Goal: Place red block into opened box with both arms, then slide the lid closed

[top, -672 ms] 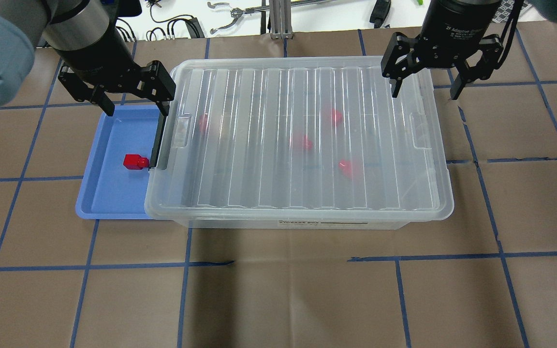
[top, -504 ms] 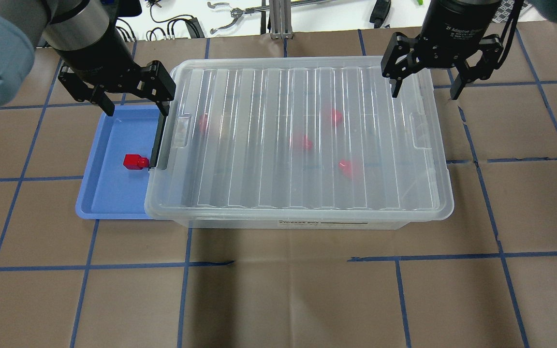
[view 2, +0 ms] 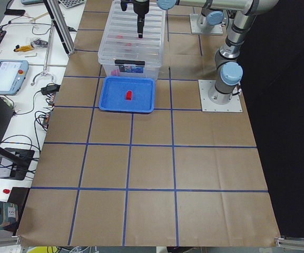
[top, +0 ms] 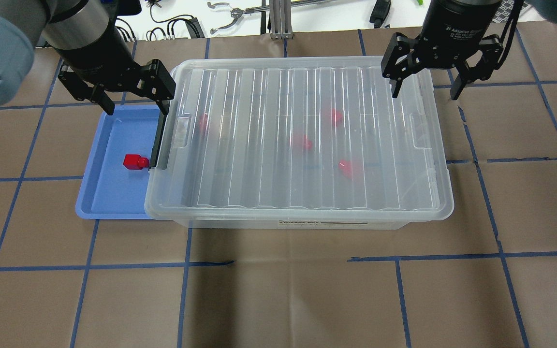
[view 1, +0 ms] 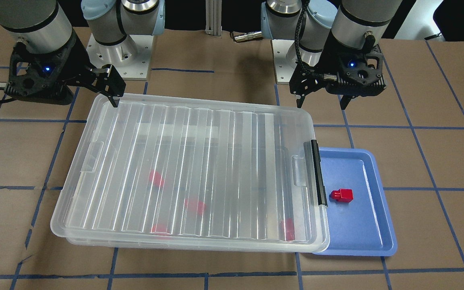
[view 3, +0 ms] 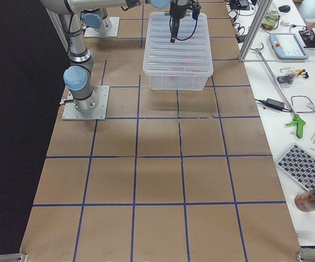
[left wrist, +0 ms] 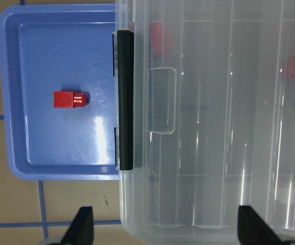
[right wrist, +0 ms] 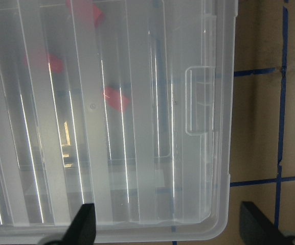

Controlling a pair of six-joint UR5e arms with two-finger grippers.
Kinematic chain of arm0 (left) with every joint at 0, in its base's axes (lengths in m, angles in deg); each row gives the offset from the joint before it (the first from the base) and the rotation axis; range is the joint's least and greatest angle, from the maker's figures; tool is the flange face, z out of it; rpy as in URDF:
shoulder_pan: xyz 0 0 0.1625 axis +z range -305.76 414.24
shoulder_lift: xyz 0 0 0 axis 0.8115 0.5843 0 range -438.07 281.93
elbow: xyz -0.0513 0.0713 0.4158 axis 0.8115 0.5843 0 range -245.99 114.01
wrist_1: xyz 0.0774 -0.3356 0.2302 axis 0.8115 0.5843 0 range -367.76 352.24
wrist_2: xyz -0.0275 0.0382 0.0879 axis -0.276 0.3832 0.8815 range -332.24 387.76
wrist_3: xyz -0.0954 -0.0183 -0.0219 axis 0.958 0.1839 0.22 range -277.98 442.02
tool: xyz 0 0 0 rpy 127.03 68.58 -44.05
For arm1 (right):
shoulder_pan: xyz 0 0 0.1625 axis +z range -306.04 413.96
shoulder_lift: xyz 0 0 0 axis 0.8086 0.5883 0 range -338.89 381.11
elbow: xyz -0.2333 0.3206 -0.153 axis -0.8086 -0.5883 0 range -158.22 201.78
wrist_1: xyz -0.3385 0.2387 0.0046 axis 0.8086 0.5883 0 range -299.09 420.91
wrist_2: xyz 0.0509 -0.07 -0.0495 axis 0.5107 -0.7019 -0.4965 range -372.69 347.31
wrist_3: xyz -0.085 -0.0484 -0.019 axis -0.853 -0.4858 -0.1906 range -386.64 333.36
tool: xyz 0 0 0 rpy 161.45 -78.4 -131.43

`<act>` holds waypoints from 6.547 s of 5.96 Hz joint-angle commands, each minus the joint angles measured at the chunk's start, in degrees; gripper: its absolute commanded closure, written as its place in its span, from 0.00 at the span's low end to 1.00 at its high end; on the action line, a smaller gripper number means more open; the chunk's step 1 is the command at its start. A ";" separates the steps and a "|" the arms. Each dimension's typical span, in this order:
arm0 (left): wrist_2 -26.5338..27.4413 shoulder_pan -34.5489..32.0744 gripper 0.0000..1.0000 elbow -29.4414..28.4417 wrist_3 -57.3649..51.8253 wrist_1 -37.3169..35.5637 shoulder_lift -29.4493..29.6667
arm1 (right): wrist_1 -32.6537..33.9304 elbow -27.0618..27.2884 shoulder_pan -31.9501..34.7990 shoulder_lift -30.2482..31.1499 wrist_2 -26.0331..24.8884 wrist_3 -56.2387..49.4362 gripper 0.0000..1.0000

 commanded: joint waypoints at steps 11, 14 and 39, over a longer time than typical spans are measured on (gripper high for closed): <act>-0.19 0.00 0.01 1.03 -2.18 -0.12 0.08 | 23.90 23.83 -11.91 -0.66 -1.79 -10.77 0.00; -0.02 -0.09 0.01 1.30 -2.63 -0.12 0.00 | 25.30 23.83 -12.18 -1.02 -2.67 -16.90 0.00; -0.37 16.96 0.99 15.19 -109.60 -35.45 26.01 | 26.29 23.66 -32.57 2.74 -6.98 -37.67 0.00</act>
